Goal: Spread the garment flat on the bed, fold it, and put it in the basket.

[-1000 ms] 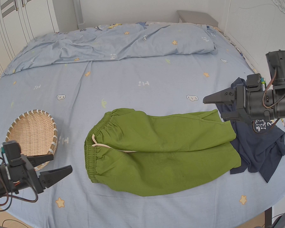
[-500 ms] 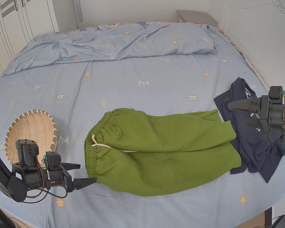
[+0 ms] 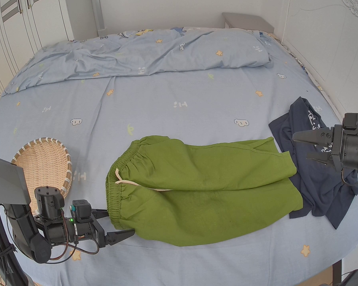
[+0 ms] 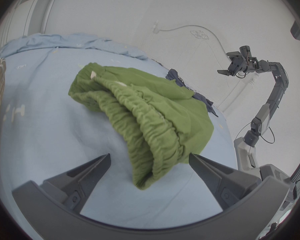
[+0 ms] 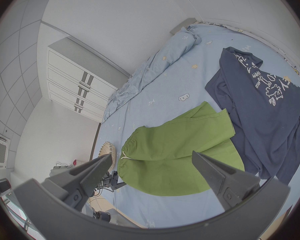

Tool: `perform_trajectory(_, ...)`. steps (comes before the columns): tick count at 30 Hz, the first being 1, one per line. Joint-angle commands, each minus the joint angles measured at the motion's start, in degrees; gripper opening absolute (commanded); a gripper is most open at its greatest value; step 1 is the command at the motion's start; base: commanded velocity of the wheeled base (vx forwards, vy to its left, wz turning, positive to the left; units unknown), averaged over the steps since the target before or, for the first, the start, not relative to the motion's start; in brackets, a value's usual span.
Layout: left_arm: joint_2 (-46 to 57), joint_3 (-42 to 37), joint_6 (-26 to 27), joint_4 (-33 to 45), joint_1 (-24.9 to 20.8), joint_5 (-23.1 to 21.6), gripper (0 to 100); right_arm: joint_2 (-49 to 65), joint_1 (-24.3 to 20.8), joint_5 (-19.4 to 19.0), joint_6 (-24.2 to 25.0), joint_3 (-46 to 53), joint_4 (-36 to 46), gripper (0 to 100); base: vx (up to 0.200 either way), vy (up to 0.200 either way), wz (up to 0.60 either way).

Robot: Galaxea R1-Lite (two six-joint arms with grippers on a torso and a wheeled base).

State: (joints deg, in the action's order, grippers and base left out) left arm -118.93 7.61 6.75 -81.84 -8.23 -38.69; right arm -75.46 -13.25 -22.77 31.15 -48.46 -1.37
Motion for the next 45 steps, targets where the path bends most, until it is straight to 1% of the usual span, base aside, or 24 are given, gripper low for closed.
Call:
perform_trajectory(1,-4.2,-2.86,-3.33,-7.81,-1.09,0.2,100,-0.04,-0.11,-0.08,0.05,0.29,-0.04,100,0.0,0.0,0.0)
perform_trajectory(4,-5.43,-3.48,-5.08,-8.16,-2.23,0.64,100,-0.04,-0.02,-0.08,0.05,0.29,-0.04,100,0.0,0.0,0.0)
perform_trajectory(11,-5.87,-3.74,-4.91,-8.16,-2.23,0.72,100,-0.21,0.33,-0.08,0.05,0.21,-0.3,100,0.0,0.0,0.0)
perform_trajectory(12,-5.79,-3.65,-5.0,-8.16,-2.14,0.72,0,-0.21,0.33,-0.08,0.05,0.29,-0.57,100,0.0,0.0,0.0)
perform_trajectory(22,-5.17,-3.12,-5.17,-8.16,-1.44,0.72,0,-0.21,-0.02,-0.08,0.14,0.82,-1.27,100,0.0,0.0,0.0)
perform_trajectory(28,-3.94,-3.3,-5.44,-8.16,-0.12,0.72,0,-0.21,-0.11,-0.08,0.14,0.82,-1.27,100,0.0,0.0,0.0)
perform_trajectory(32,0.54,-6.73,-10.53,-8.16,1.02,0.37,0,-0.21,-0.11,-0.17,0.14,0.82,-1.27,100,0.0,0.0,0.0)
perform_trajectory(33,0.54,-6.73,-10.53,-8.16,1.02,0.37,0,-0.21,-0.11,-0.17,0.14,0.82,-1.27,100,0.0,0.0,0.0)
perform_trajectory(34,4.85,-7.61,-14.49,-6.93,2.08,-0.15,0,-0.3,-0.11,-0.26,0.05,0.82,-1.18,100,0.0,0.0,0.0)
perform_trajectory(35,7.49,-7.52,-16.86,-3.77,2.87,-0.33,0,-0.3,-0.11,-0.52,0.05,0.82,-1.1,100,0.0,0.0,0.0)
perform_trajectory(36,7.49,-7.52,-16.86,-3.77,2.87,-0.33,0,-0.3,-0.11,-0.52,0.05,0.82,-1.1,100,0.0,0.0,0.0)
perform_trajectory(37,13.02,-7.34,-19.94,3.09,4.89,-2.0,0,-0.3,-0.2,-1.31,-0.03,0.91,-1.01,100,0.0,0.0,0.0)
perform_trajectory(38,13.02,-7.34,-19.94,3.09,4.89,-2.0,0,-0.3,-0.2,-1.31,-0.03,0.91,-1.01,100,0.0,0.0,0.0)
perform_trajectory(39,16.98,-6.73,-21.08,9.94,7.09,-6.75,0,-0.3,-0.2,-2.28,0.05,0.91,-0.92,100,0.0,0.0,0.0)
perform_trajectory(40,17.59,-6.64,-21.17,11.0,7.53,-7.63,0,-0.3,-0.2,-2.45,0.05,0.91,-0.83,100,0.0,0.0,0.0)
perform_trajectory(41,19.79,-6.11,-21.52,16.71,10.6,-12.81,0,-0.3,-0.28,-2.89,-0.03,1.08,-0.66,100,0.0,0.0,0.0)
perform_trajectory(42,20.85,-5.59,-21.61,20.4,12.54,-16.06,0,-0.3,-0.28,-2.98,-0.03,1.26,-0.66,100,0.0,0.0,0.0)
perform_trajectory(43,21.64,-5.06,-21.69,24.0,13.94,-18.79,0,-0.3,-0.46,-2.98,-0.03,1.52,-0.66,100,0.0,0.0,0.0)
perform_trajectory(45,22.52,-4.27,-21.61,29.98,15.44,-21.69,0,-0.3,-1.07,-2.89,-0.03,2.32,-0.57,100,0.0,0.0,0.0)
